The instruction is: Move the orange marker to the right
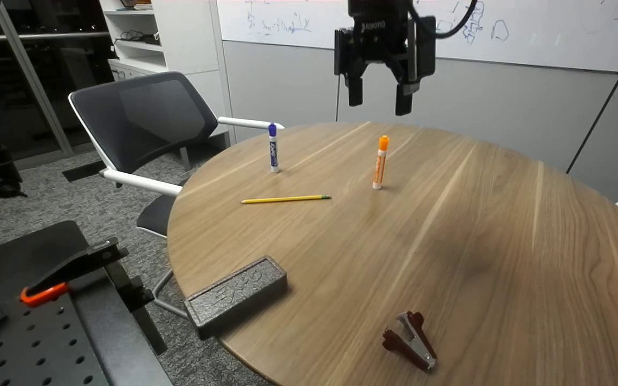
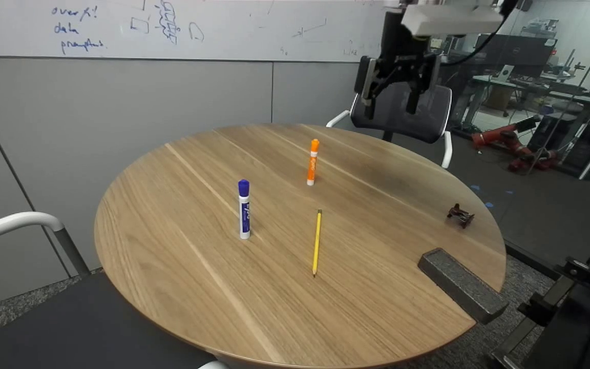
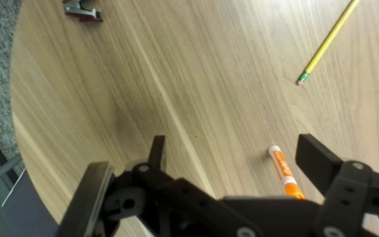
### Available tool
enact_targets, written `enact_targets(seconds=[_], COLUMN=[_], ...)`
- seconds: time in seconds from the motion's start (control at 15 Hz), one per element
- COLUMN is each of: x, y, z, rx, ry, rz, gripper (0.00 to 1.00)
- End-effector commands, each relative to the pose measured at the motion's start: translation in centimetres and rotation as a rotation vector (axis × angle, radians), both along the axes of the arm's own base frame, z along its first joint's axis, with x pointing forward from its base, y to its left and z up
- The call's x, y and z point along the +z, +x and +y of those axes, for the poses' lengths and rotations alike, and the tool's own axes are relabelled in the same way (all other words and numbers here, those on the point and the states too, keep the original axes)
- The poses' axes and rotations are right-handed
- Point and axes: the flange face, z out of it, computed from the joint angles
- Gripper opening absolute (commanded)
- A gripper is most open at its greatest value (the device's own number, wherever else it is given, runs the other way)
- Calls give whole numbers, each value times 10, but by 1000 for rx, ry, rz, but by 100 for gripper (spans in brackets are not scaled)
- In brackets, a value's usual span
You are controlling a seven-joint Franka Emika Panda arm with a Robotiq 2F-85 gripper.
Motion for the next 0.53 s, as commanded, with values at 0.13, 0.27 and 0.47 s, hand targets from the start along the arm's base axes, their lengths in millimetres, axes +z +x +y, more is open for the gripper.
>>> enact_targets(seconds=[0.13,0.27,0.47], x=[-51,-65,-84], y=[63,78,96], z=[26,33,41], rx=[-83,-106,-152], ry=[86,111,155], rz=[4,-5,-22], gripper=[100,100,100])
